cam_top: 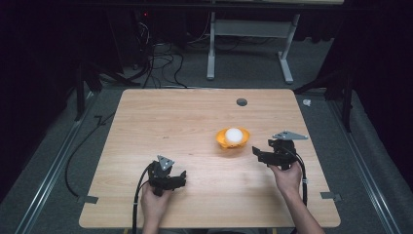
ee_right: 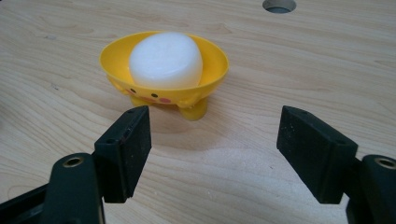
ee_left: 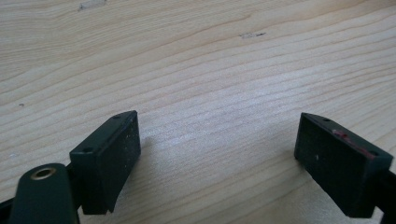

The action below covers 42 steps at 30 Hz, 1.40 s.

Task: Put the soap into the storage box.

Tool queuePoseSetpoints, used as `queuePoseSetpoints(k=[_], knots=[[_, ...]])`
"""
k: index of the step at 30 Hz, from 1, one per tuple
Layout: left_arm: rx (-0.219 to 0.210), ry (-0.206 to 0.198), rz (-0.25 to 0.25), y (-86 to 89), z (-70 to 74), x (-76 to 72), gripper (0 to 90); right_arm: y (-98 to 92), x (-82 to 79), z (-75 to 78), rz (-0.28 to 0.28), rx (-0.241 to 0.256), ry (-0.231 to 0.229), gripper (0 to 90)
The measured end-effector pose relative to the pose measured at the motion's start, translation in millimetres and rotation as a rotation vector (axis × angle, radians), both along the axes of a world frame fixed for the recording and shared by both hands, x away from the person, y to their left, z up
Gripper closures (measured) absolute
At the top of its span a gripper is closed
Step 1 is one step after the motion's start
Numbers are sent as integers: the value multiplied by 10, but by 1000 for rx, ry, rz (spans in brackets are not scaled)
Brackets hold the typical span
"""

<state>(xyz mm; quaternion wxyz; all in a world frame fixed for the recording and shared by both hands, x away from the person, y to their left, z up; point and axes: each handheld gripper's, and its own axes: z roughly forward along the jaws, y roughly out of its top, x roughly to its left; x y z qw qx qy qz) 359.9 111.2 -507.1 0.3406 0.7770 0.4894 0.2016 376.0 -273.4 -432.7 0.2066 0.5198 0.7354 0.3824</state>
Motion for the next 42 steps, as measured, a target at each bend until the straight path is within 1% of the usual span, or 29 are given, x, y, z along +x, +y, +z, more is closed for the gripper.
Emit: queuePoseSetpoints(k=[10, 28, 30, 42], knots=[[0, 0, 0, 0, 0, 0, 148, -32, -35, -81, -9, 1, 14, 271], [0, 0, 0, 0, 0, 0, 148, -85, -83, -178, -27, 16, 37, 274], [0, 0, 0, 0, 0, 0, 148, -91, -86, -190, -25, 9, 36, 275], [0, 0, 0, 0, 0, 0, 148, -109, -115, -278, -32, 12, 52, 275]])
